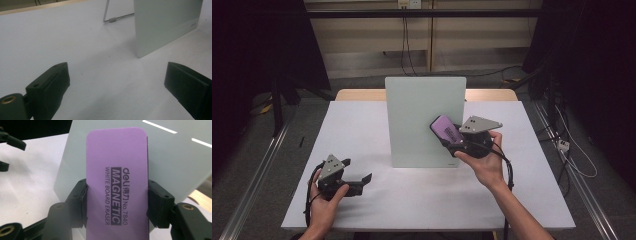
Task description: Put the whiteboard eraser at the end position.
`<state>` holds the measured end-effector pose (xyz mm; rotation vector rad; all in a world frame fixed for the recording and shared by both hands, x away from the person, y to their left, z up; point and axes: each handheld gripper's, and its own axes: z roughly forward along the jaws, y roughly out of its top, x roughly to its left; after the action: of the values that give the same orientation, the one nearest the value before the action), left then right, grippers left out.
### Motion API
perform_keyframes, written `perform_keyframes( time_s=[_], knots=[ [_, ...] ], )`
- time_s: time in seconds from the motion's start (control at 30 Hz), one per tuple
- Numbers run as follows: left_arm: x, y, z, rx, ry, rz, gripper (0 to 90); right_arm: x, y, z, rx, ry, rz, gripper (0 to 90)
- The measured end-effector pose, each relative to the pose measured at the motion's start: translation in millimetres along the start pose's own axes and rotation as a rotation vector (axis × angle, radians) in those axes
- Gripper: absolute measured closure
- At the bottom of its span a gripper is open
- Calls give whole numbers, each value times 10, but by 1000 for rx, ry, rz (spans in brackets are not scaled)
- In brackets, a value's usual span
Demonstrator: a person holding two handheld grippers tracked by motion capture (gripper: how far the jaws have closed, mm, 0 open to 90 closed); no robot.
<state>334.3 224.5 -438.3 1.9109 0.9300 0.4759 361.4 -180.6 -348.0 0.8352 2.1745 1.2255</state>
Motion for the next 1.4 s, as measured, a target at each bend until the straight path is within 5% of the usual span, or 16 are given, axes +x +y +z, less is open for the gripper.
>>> perform_keyframes(
  time_s=[0.67,0.83,1.4],
  knots=[
    [-1,2,-4,0,0,-5,58,129,-63,183,101,191,-10,421],
    [-2,1,-15,-1,3,-4,58,209,-85,217,146,249,-57,421],
    [-31,18,-13,6,14,0,58,301,-200,296,239,350,-79,420]
  ],
)
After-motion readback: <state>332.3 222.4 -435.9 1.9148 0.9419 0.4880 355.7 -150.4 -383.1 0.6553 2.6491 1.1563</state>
